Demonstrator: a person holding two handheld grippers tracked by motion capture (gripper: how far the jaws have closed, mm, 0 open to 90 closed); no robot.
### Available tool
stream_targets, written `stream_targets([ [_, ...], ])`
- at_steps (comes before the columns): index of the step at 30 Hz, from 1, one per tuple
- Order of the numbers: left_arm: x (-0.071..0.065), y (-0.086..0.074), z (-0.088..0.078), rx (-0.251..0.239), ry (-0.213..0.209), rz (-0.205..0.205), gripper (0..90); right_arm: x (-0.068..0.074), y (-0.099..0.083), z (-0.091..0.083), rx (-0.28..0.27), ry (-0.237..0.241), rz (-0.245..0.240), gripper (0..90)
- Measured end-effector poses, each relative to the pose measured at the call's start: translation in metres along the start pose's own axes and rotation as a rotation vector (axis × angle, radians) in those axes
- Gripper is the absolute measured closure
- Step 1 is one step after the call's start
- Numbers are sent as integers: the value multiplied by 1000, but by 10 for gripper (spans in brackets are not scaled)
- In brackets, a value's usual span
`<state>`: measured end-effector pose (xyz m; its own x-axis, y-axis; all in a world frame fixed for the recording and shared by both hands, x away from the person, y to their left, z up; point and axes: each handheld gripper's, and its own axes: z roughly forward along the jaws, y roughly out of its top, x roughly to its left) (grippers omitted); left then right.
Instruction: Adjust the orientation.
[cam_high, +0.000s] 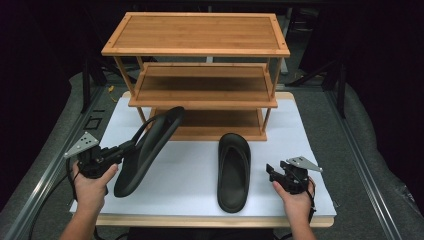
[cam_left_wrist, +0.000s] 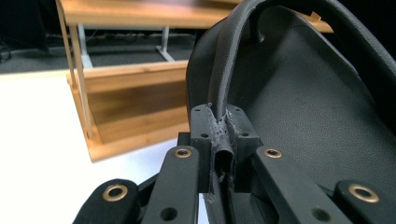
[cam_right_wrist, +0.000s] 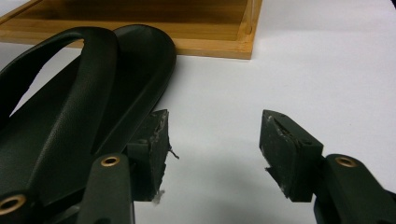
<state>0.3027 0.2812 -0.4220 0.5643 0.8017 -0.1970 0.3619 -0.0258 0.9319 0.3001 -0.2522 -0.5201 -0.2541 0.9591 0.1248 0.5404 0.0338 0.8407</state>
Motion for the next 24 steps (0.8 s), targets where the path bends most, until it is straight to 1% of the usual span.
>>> stream_targets([
  [4,-2,15,3,-5,4,25,834,0,0,0,-5,0,-1,425],
  [7,-2,23,8,-14,6,30,834,0,0,0,-1,1,-1,425],
  [14,5,35,20,-23,2,-5,834,0,0,-1,-1,0,3,425],
  [20,14,47,31,-34,25,-24,834,-1,0,-1,3,2,3,424],
  [24,20,53,38,-42,30,-52,834,-1,0,-1,3,3,2,424],
])
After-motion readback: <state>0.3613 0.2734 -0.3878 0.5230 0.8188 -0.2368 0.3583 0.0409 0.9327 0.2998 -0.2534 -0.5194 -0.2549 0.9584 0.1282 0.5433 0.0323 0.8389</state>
